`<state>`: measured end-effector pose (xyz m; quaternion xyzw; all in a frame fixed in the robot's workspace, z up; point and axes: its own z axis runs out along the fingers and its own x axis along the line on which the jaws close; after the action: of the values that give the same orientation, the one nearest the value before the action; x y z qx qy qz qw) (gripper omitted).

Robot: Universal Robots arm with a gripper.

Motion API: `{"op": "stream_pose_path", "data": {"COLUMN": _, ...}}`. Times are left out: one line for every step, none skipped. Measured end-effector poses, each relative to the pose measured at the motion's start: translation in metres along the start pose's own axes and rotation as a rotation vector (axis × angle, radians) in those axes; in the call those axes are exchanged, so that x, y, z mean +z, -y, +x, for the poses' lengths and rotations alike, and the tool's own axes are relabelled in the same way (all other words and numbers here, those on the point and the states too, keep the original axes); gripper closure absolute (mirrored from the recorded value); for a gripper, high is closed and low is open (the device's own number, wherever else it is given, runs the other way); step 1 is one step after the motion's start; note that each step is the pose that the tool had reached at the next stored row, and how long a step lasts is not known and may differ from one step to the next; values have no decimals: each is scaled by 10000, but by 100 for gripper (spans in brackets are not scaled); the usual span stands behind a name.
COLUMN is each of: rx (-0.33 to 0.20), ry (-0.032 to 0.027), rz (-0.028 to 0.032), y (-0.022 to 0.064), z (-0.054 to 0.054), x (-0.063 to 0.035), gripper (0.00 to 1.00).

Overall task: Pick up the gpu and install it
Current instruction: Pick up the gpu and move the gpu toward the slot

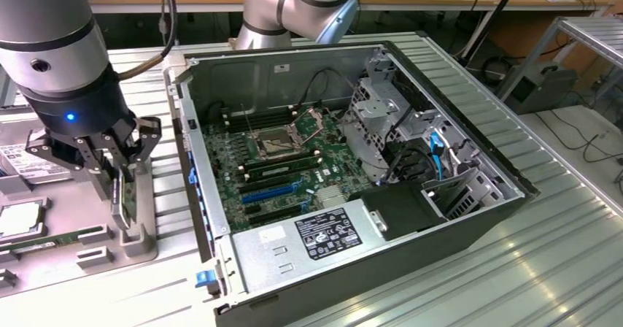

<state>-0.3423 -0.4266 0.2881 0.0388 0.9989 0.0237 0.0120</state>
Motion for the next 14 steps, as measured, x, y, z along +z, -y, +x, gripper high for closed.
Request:
{"op": "stream_pose_path", "data": {"rx": 0, "ry": -1, "rz": 0, "y": -1, "z": 0, "x": -17, "gripper": 73}}
{"op": "stream_pose_path", "data": {"rx": 0, "ry": -1, "rz": 0, "y": -1, "z": -1, "x": -32, "gripper": 73}}
{"op": "stream_pose_path", "data": {"rx": 0, "ry": -2, "rz": 0, "y": -3, "z": -1, "x": -55, "gripper": 73}}
{"op": "stream_pose_path", "data": {"rx": 0, "ry": -3, "rz": 0, "y": -4, "z": -2, "x": -80, "gripper": 73}}
{"op": "stream_pose_path", "data": {"rx": 0, "ry": -1, "rz": -2, "y": -4, "z": -2, "x": -88, "gripper": 73}}
{"op": "stream_pose_path", "data": {"rx": 0, "ry": 0, "rz": -2, "y": -4, "z": -2, "x": -88, "gripper": 73}}
{"op": "stream_pose_path", "data": {"rx": 0, "ry": -2, "rz": -1, "y": -4, "z": -2, "x": -89, "gripper": 73}}
{"op": "stream_pose_path", "data": {"rx": -1, "ry": -3, "rz": 0, "y": -4, "z": -2, "x": -90, "gripper": 73}}
{"op": "stream_pose_path", "data": {"rx": 0, "ry": -3, "rz": 0, "y": -4, "z": -2, "x": -90, "gripper": 73}}
{"op": "stream_pose_path", "data": {"rx": 0, "ry": -3, "rz": 0, "y": -4, "z": -2, "x": -90, "gripper": 73}}
{"op": "stream_pose_path", "data": {"rx": 0, "ry": -3, "rz": 0, "y": -4, "z": -2, "x": -90, "gripper": 73}}
{"op": "stream_pose_path", "data": {"rx": 0, "ry": -3, "rz": 0, "y": -4, "z": -2, "x": -90, "gripper": 73}}
{"op": "stream_pose_path", "data": {"rx": 0, "ry": -3, "rz": 0, "y": -4, "z": -2, "x": -90, "gripper": 73}}
{"op": "stream_pose_path", "data": {"rx": 0, "ry": -3, "rz": 0, "y": -4, "z": -2, "x": -90, "gripper": 73}}
